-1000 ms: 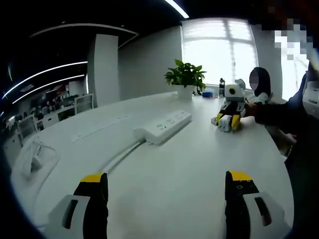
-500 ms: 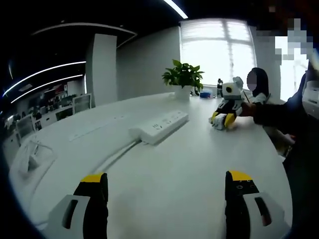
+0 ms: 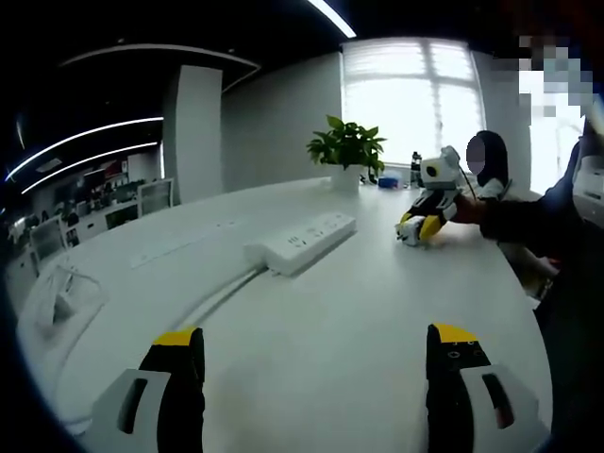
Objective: Straighten the power strip on the desk, plug the charger into it
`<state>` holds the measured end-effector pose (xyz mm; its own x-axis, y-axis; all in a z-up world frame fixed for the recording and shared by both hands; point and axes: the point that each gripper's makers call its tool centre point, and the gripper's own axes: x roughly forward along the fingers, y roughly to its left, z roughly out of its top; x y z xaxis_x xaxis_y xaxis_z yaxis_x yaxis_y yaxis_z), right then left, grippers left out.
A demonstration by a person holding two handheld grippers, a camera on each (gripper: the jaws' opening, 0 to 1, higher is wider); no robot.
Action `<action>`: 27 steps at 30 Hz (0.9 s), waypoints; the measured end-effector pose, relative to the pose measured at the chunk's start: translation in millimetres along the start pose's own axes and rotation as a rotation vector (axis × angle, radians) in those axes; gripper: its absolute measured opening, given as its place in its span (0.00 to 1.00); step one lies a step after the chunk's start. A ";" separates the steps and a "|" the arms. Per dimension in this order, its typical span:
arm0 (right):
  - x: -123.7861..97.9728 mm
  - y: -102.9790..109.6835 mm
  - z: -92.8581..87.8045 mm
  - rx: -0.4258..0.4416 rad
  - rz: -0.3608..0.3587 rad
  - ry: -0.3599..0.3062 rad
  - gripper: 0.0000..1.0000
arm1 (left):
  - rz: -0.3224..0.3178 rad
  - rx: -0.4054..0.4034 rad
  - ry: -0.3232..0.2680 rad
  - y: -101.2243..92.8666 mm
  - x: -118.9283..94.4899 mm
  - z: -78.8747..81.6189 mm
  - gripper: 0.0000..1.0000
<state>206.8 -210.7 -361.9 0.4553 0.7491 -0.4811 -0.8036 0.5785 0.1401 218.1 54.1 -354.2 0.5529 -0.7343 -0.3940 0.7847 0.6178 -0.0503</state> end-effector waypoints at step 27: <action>-8.0 -7.7 0.5 0.022 -0.052 0.021 0.26 | 0.004 0.007 0.000 -0.8 1.3 -0.5 0.99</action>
<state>209.5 -221.0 -358.7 0.4879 0.7112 -0.5062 -0.7703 0.6236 0.1336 218.1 52.8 -355.1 0.5559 -0.7317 -0.3945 0.7845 0.6187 -0.0421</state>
